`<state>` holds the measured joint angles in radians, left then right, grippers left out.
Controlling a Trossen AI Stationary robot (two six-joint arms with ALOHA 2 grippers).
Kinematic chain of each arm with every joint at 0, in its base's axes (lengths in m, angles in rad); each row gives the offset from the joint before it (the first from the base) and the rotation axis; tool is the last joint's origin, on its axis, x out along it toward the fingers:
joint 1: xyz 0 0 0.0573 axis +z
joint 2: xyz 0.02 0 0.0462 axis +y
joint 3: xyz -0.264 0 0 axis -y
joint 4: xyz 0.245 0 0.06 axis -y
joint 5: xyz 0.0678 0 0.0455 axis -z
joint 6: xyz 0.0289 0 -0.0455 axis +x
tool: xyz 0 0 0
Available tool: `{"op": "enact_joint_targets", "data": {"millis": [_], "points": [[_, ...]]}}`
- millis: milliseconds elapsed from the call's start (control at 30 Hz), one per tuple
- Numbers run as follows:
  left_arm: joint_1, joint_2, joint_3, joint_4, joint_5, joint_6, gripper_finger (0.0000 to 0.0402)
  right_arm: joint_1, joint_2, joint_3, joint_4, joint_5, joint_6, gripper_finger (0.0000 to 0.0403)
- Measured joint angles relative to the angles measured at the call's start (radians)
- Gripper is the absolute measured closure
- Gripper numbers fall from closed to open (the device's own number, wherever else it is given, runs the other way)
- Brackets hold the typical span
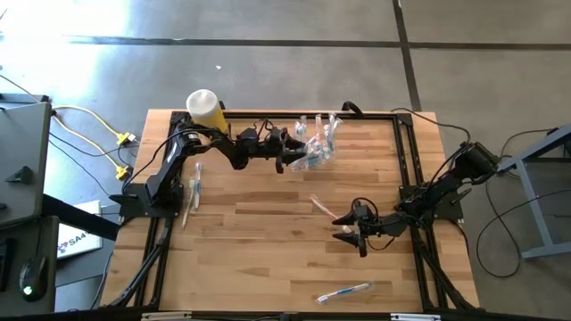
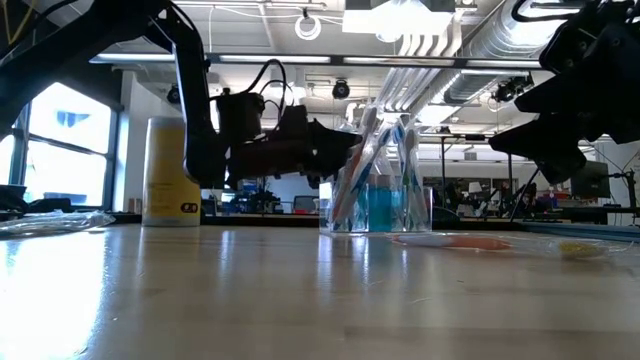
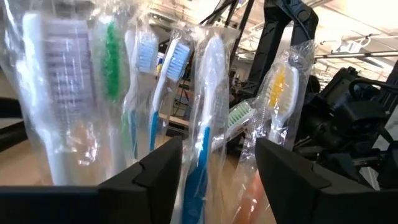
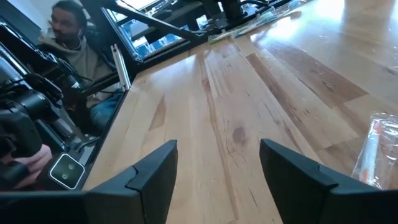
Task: Pick & Place toothbrushing station
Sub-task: Put the blue toothbrush into the transparent organizer
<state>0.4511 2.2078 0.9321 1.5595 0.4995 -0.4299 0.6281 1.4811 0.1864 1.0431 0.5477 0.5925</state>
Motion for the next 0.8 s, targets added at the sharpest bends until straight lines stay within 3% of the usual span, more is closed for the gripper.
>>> {"op": "enact_joint_targets", "data": {"millis": [300, 533, 800], "points": [[0.0, -0.014, 0.001, 0.005, 0.002, 0.006, 0.0221, 0.0, 0.0, 0.0, 0.0, -0.001, -0.011, 0.0183], [0.001, -0.064, 0.001, 0.0, 0.122, 0.012, 0.0224, 0.001, 0.0, 0.0, -0.002, -0.005, 0.009, 0.0183], [0.001, -0.112, 0.001, -0.014, 0.139, 0.055, 0.0224, 0.001, 0.0, 0.0, -0.002, -0.005, 0.01, 0.0183]]}}
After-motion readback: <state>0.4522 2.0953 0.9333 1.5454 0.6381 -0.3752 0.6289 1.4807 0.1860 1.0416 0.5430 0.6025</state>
